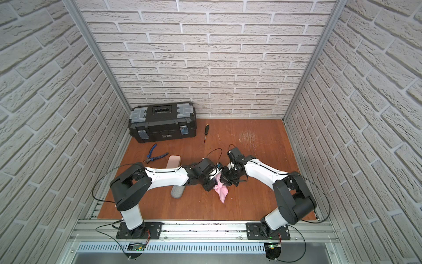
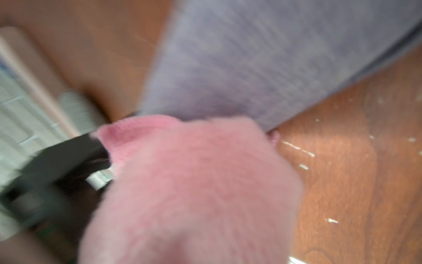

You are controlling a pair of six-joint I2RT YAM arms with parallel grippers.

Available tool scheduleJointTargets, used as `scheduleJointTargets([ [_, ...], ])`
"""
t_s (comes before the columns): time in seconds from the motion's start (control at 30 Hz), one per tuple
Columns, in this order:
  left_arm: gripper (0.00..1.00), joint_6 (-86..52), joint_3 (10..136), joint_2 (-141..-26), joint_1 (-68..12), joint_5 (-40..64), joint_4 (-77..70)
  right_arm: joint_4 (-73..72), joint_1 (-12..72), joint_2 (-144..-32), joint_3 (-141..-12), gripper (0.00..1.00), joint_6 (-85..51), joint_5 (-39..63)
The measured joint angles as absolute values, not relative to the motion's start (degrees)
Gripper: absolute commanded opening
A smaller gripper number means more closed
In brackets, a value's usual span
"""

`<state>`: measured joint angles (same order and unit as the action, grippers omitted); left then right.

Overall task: Wipe the eyeglass case
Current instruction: Wipe the dirt from the eyeglass case.

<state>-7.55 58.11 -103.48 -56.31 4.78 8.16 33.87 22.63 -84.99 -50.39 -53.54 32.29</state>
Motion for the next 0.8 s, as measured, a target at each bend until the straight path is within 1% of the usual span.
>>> scheduleJointTargets([
  [0.1,0.14,-7.6,58.1,-103.6,-56.9,5.8,6.9,36.8,17.4,-81.2,-51.2,0.02,-49.1,31.6],
  [0.2,0.14,-7.5,58.0,-103.7,-57.3,6.6,7.0,41.2,15.5,-81.5,-53.7,0.02,-45.4,25.3],
  [0.33,0.15,-7.6,57.8,-103.7,-57.4,7.0,6.9,42.5,19.2,-84.7,-55.8,0.02,-44.1,18.4],
  [0.47,0.16,-8.0,57.8,-103.7,-57.4,7.0,7.2,41.5,23.1,-89.6,-55.9,0.02,-44.2,16.1],
  [0.63,0.16,-8.7,57.7,-103.7,-57.1,7.5,7.0,43.9,22.3,-92.6,-58.1,0.02,-41.1,14.4],
  [0.7,0.16,-8.6,57.7,-103.7,-57.1,7.3,6.4,46.0,21.6,-93.4,-59.6,0.02,-39.0,10.4],
  [0.8,0.16,-8.6,57.7,-103.7,-57.1,7.3,6.4,49.1,19.5,-94.3,-61.7,0.02,-36.3,-1.2],
])
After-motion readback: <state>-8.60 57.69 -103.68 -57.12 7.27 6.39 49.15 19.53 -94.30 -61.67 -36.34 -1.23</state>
